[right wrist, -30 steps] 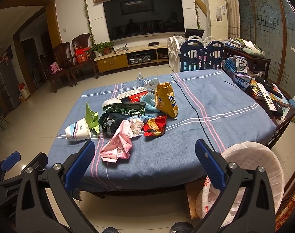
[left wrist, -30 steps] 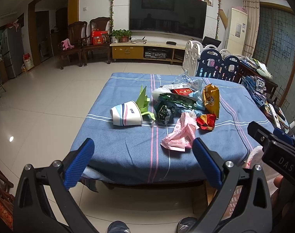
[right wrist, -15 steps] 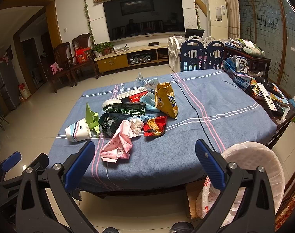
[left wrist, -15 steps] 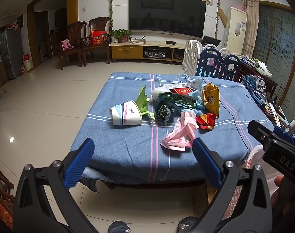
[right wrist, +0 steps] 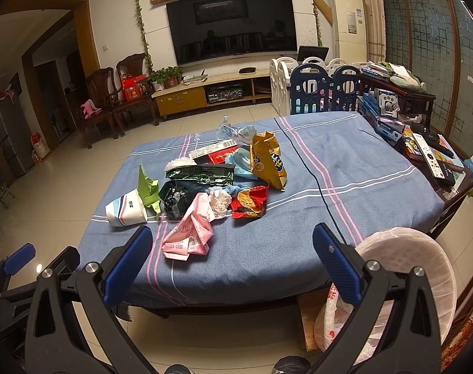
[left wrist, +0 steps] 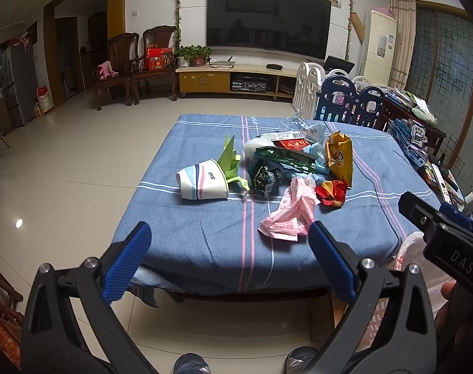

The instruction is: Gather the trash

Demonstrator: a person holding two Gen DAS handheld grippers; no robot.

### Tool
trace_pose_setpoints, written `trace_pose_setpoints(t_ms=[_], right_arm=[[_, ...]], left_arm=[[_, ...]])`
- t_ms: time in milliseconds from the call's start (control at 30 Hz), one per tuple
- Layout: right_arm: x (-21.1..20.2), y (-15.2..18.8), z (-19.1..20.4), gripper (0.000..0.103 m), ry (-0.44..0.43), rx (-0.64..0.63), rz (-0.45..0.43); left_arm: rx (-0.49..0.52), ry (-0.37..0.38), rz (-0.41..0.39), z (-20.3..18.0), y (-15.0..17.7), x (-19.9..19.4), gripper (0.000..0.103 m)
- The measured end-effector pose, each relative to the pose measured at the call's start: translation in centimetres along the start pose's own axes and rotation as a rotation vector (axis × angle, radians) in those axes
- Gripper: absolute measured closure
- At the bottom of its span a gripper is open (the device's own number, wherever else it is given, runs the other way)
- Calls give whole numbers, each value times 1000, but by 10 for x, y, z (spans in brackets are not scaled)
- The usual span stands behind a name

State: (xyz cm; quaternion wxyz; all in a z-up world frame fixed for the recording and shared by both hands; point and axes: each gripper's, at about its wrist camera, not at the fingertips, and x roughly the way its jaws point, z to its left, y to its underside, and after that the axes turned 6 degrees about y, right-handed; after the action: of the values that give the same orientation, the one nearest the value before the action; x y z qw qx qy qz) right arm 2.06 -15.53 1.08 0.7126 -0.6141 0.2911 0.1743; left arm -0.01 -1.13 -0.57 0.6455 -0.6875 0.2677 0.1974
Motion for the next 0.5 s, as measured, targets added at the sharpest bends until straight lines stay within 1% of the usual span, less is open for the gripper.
trace_pose_setpoints(t_ms=[500], right_arm=[[2,1,2,3,0,-8,0]], left_arm=[[2,4,7,0,0,2,3]])
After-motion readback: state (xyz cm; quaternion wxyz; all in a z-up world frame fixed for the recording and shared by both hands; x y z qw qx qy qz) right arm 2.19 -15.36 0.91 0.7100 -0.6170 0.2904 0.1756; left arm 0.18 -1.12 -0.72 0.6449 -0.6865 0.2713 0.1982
